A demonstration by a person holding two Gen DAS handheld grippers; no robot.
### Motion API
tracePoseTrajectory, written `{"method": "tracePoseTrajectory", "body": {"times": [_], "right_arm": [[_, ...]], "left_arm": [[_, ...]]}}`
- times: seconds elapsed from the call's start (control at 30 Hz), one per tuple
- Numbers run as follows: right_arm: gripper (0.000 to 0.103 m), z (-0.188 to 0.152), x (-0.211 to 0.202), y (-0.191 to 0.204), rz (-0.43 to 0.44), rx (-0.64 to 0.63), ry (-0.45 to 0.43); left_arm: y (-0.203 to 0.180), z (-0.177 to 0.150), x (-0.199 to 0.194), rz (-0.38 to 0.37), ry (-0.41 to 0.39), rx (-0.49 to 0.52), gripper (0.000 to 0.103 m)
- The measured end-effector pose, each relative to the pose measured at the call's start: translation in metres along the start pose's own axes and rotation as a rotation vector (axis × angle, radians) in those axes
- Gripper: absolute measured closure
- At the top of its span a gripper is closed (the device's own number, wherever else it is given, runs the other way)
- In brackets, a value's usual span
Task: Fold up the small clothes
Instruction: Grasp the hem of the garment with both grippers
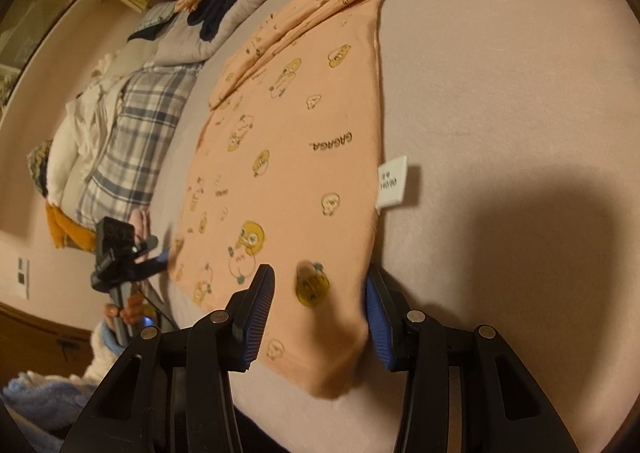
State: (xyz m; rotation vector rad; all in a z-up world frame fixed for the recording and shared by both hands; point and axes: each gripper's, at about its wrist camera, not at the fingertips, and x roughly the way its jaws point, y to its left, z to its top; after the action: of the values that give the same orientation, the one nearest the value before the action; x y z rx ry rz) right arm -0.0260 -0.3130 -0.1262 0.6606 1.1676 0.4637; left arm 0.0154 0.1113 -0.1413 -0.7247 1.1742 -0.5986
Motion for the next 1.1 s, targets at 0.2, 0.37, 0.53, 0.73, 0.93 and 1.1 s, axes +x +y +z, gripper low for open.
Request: {"method": "tracePoseTrajectory", "body": {"times": [0.2, 0.37, 0.53, 0.73, 0.93, 1.1], "right_arm": [[0.058, -0.001, 0.001, 0.003, 0.021, -0.024, 0.007], [0.061, -0.013, -0.009, 0.004, -0.008, -0.036, 0.053], [0.064, -0.023, -0.011, 0.000, -0.009, -0.012, 0.053], [0.064, -0.015, 0.005, 0.006, 0.051, -0.013, 0.019], [0.084, -0.020, 0.000, 0.009, -0.002, -0.045, -0.004], [0.086, -0.030, -0.005, 0.017, -0.028, -0.084, -0.011]], "left_arm": [[-0.003, 0.000, 0.004, -0.006, 0.010, 0.018, 0.038], [-0.001, -0.010, -0.001, -0.022, 0.028, 0.024, 0.038], [0.000, -0.010, 0.003, -0.041, 0.028, 0.023, 0.038], [-0.009, -0.006, 0.013, -0.034, 0.030, 0.038, 0.039], [-0.003, -0.012, 0.009, 0.005, 0.014, 0.023, 0.068], [-0.003, -0.015, 0.009, 0.034, -0.005, 0.015, 0.082]]}}
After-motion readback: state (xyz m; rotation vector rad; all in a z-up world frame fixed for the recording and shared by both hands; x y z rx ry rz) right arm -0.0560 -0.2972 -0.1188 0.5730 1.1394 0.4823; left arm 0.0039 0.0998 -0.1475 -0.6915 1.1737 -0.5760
